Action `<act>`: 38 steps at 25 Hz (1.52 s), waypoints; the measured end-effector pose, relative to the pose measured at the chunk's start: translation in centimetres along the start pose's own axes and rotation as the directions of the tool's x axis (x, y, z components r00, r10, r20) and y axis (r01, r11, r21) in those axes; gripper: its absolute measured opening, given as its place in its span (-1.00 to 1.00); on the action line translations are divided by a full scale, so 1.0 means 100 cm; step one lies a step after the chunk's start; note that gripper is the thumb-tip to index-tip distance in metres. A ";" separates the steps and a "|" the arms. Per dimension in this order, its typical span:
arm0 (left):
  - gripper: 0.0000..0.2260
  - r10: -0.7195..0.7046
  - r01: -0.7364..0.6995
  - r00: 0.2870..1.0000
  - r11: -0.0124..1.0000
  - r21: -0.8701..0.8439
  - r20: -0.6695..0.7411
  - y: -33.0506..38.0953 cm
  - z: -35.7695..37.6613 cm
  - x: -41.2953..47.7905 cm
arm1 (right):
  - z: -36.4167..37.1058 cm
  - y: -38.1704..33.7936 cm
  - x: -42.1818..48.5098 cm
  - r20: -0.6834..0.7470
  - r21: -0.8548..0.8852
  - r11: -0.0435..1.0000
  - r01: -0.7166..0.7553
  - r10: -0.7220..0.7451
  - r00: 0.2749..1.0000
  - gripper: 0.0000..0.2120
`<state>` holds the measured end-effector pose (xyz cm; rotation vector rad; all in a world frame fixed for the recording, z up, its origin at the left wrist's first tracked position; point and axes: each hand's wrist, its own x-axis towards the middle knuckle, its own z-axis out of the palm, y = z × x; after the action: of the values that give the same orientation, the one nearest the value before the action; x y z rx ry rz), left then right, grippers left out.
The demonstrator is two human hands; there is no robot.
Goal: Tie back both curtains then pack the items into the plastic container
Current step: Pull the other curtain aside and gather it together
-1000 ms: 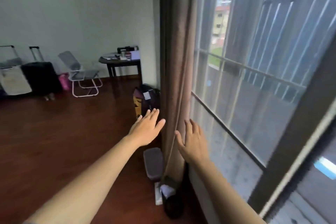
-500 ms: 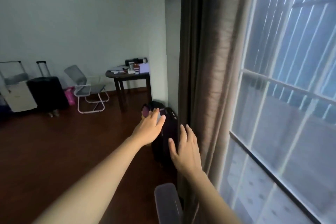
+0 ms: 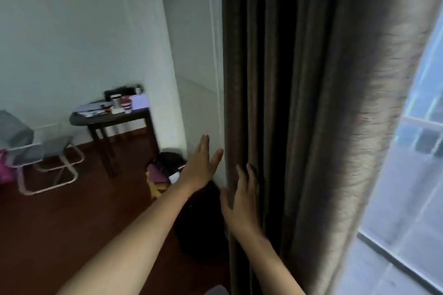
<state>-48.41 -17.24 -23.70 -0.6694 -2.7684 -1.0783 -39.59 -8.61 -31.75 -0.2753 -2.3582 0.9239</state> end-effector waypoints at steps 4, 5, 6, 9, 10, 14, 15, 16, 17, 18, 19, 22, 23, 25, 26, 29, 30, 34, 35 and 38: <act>-0.40 0.201 -0.203 0.978 0.893 -0.402 -0.048 -0.007 0.018 0.067 | 0.018 -0.005 0.031 -0.441 -0.053 0.995 0.087 -0.102 0.892 -0.54; -0.52 0.225 -0.222 0.973 0.848 -0.481 -0.052 -0.005 0.020 0.083 | 0.020 -0.015 0.042 -0.555 -0.073 0.995 0.075 -0.103 0.825 -0.57; -0.64 0.264 -0.253 0.963 0.806 -0.535 -0.056 0.000 0.019 0.096 | 0.020 -0.026 0.054 -0.645 -0.112 0.992 0.058 -0.117 0.755 -0.59; -0.85 0.411 -0.345 0.911 0.703 -0.622 -0.040 0.012 0.016 0.119 | 0.012 -0.043 0.085 -0.772 -0.207 0.978 -0.036 -0.141 0.620 -0.52; -0.86 0.457 -0.351 0.889 0.674 -0.650 -0.006 0.016 0.015 0.122 | 0.007 -0.045 0.093 -0.782 -0.206 0.976 -0.070 -0.121 0.612 -0.45; -0.77 0.549 -0.322 0.827 0.638 -0.700 0.120 0.025 0.004 0.135 | 0.002 -0.056 0.113 -0.793 -0.231 0.941 -0.246 -0.035 0.608 -0.31; -0.75 0.571 -0.329 0.809 0.637 -0.697 0.140 0.028 0.001 0.138 | 0.001 -0.061 0.116 -0.770 -0.195 0.938 -0.285 0.034 0.637 -0.29; -0.73 0.613 -0.354 0.772 0.634 -0.687 0.168 0.031 -0.001 0.139 | 0.000 -0.065 0.117 -0.738 -0.164 0.931 -0.325 0.103 0.667 -0.29; -0.72 0.664 -0.388 0.721 0.622 -0.680 0.196 0.032 -0.002 0.138 | -0.001 -0.067 0.116 -0.715 -0.163 0.919 -0.359 0.141 0.685 -0.31; -0.71 0.706 -0.415 0.674 0.604 -0.680 0.215 0.032 -0.004 0.135 | -0.002 -0.070 0.113 -0.713 -0.191 0.905 -0.380 0.138 0.688 -0.35; -0.70 0.733 -0.433 0.641 0.591 -0.681 0.228 0.029 -0.004 0.131 | -0.001 -0.074 0.107 -0.721 -0.224 0.894 -0.389 0.116 0.683 -0.39; -0.66 0.746 -0.444 0.617 0.594 -0.671 0.251 0.023 -0.006 0.132 | 0.004 -0.072 0.092 -0.718 -0.276 0.865 -0.420 0.105 0.688 -0.49; -0.63 0.735 -0.439 0.617 0.618 -0.652 0.281 0.021 -0.001 0.137 | 0.006 -0.065 0.090 -0.684 -0.299 0.833 -0.465 0.152 0.713 -0.50; -0.55 0.720 -0.443 0.590 0.667 -0.599 0.365 0.016 0.008 0.146 | 0.014 -0.042 0.084 -0.600 -0.357 0.736 -0.575 0.291 0.745 -0.53; -0.52 0.725 -0.455 0.567 0.672 -0.585 0.391 0.012 0.012 0.149 | 0.019 -0.031 0.080 -0.571 -0.383 0.685 -0.619 0.352 0.742 -0.54; -0.50 0.735 -0.454 0.505 0.673 -0.584 0.453 0.007 0.015 0.151 | 0.040 -0.003 0.066 -0.528 -0.382 0.631 -0.675 0.451 0.720 -0.54; -0.51 0.744 -0.456 0.475 0.665 -0.591 0.471 0.008 0.014 0.152 | 0.049 0.006 0.062 -0.507 -0.377 0.637 -0.673 0.466 0.725 -0.51; -0.56 0.761 -0.495 0.345 0.645 -0.582 0.550 0.014 0.011 0.149 | 0.074 0.032 0.056 -0.388 -0.389 0.605 -0.694 0.575 0.720 -0.39; -0.59 0.759 -0.504 0.324 0.643 -0.576 0.564 0.015 0.011 0.149 | 0.076 0.036 0.056 -0.382 -0.387 0.603 -0.698 0.584 0.716 -0.37; -0.64 0.753 -0.476 0.305 0.651 -0.591 0.583 0.019 0.007 0.146 | 0.078 0.045 0.057 -0.391 -0.385 0.612 -0.691 0.570 0.723 -0.35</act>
<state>-60.64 -10.23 -19.55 -2.6271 -2.2866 -1.1628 -48.86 -7.48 -36.85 -1.4495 -2.2447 0.4679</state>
